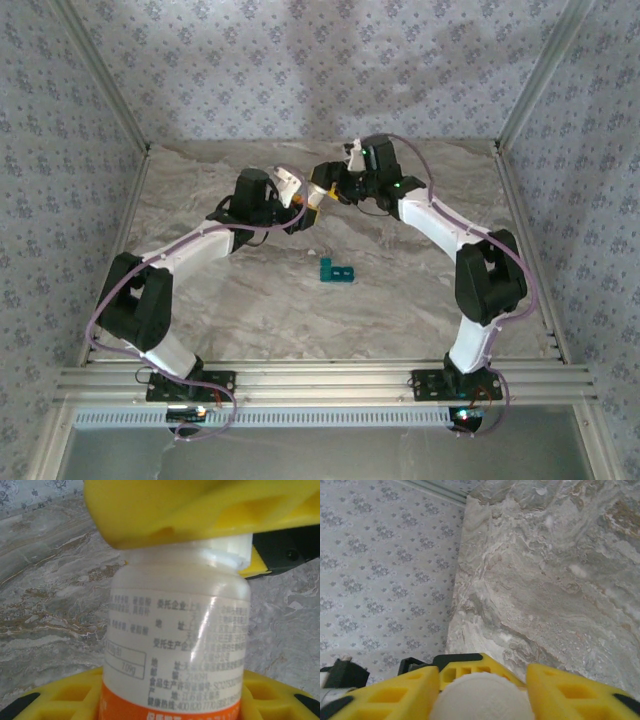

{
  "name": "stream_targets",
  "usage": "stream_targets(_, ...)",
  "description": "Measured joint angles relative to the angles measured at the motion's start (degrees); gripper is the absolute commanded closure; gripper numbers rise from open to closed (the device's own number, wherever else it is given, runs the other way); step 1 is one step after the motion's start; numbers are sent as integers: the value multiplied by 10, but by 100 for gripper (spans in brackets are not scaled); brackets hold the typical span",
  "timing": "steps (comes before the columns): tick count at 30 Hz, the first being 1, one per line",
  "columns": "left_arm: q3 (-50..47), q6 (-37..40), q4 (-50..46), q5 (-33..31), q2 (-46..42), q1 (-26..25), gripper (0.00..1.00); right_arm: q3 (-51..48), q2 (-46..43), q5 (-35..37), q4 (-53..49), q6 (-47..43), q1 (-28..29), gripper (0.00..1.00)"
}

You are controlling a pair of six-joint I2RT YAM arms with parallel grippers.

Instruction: Sort the pills into containers

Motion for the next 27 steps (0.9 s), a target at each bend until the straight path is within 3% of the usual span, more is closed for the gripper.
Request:
stream_targets(7,0,-16,-7,9,0,2,100,-23,-1,-21,38,-29,-5,61)
stream_targets(12,-9,-71,30,80,0,17,100,-62,-9,-76,135,-56,-17,59)
stream_targets(14,-12,-92,46,101,0,22,100,-70,-9,-92,167,-58,-19,53)
stream_targets(17,-12,-106,61,111,0,24,100,-71,-9,-103,186,-59,-21,33)
stream_targets(19,-11,-106,68,111,0,27,100,-73,-9,-105,187,-55,-23,26)
stream_targets(27,-11,-55,36,52,-5,25,100,-80,-31,-86,177,-19,-55,24)
